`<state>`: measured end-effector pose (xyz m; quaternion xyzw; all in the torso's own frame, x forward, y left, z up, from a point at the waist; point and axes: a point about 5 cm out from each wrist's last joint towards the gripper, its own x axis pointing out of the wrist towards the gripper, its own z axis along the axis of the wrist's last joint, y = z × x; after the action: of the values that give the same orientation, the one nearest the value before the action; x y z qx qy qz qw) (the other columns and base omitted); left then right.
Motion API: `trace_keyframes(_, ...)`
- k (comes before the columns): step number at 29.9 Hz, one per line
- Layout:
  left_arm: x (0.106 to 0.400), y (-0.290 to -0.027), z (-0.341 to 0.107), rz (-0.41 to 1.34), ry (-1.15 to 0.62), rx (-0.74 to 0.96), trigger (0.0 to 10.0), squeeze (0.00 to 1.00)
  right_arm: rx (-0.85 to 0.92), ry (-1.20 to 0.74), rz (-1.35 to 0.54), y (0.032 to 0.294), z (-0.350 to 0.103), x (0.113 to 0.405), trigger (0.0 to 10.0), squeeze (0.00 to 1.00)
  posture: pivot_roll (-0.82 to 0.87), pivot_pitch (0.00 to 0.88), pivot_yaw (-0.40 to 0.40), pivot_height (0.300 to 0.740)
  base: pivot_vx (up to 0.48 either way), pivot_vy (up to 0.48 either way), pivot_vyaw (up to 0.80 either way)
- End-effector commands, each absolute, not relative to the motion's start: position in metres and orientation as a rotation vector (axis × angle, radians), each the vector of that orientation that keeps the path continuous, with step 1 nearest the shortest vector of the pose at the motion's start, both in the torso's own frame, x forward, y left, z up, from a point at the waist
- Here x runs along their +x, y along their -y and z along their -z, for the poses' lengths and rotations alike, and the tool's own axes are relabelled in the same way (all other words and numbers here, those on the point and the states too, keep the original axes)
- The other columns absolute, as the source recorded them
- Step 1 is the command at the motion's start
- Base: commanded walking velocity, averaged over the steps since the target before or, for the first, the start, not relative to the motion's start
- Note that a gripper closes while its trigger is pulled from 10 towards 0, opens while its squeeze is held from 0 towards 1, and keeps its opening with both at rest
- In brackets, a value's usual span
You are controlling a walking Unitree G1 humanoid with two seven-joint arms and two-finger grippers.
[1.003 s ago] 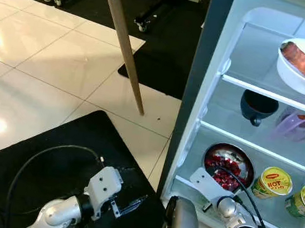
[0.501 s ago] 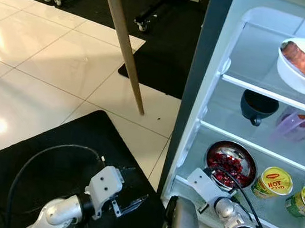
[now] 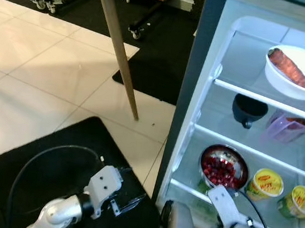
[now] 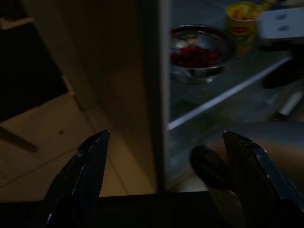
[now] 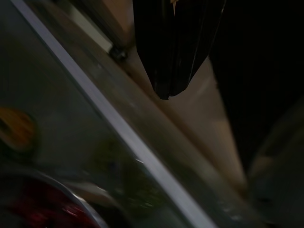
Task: Restocking fridge
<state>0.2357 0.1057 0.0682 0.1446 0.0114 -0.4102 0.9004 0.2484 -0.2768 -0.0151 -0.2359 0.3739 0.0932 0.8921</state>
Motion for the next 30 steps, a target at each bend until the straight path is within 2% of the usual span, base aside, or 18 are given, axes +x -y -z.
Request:
trace_keyframes(1,0.233,-0.112,-0.060,0.835,-0.056,0.301,10.0,0.00,-0.473,-0.808,-0.142,0.283,0.021,0.239,10.0,0.00,0.01,0.112,-0.061,0.431,0.000,0.000,0.00)
trace_keyframes(5,0.233,-0.122,-0.052,0.797,-0.086,0.312,10.0,0.00,-0.439,-0.814,-0.088,0.285,0.022,0.236,10.0,0.00,0.02,0.081,-0.072,0.431,0.000,0.000,0.00)
trace_keyframes(9,0.230,-0.144,-0.037,0.711,-0.151,0.320,10.0,0.00,-0.395,-0.816,-0.054,0.282,0.025,0.235,10.0,0.00,0.04,0.050,-0.081,0.431,0.000,0.000,0.00)
trace_keyframes(14,0.229,-0.149,-0.034,0.688,-0.162,0.317,10.0,0.00,-0.377,-0.812,-0.052,0.280,0.027,0.235,10.0,0.00,0.05,0.039,-0.083,0.431,0.000,0.000,0.00)
trace_keyframes(23,0.221,-0.185,-0.005,0.482,-0.273,0.303,10.0,0.00,-0.316,-0.791,-0.152,0.245,0.034,0.242,10.0,0.00,0.06,0.010,-0.092,0.431,0.000,0.000,0.00)
trace_keyframes(25,0.220,-0.188,-0.004,0.467,-0.279,0.305,10.0,0.00,-0.316,-0.790,-0.156,0.244,0.034,0.243,10.0,0.00,0.07,0.005,-0.093,0.431,0.000,0.000,0.00)
trace_keyframes(30,0.216,-0.220,0.005,0.270,-0.334,0.335,10.0,0.00,-0.278,-0.771,-0.168,0.237,0.031,0.249,10.0,0.00,0.08,0.000,-0.099,0.431,0.000,0.000,0.00)
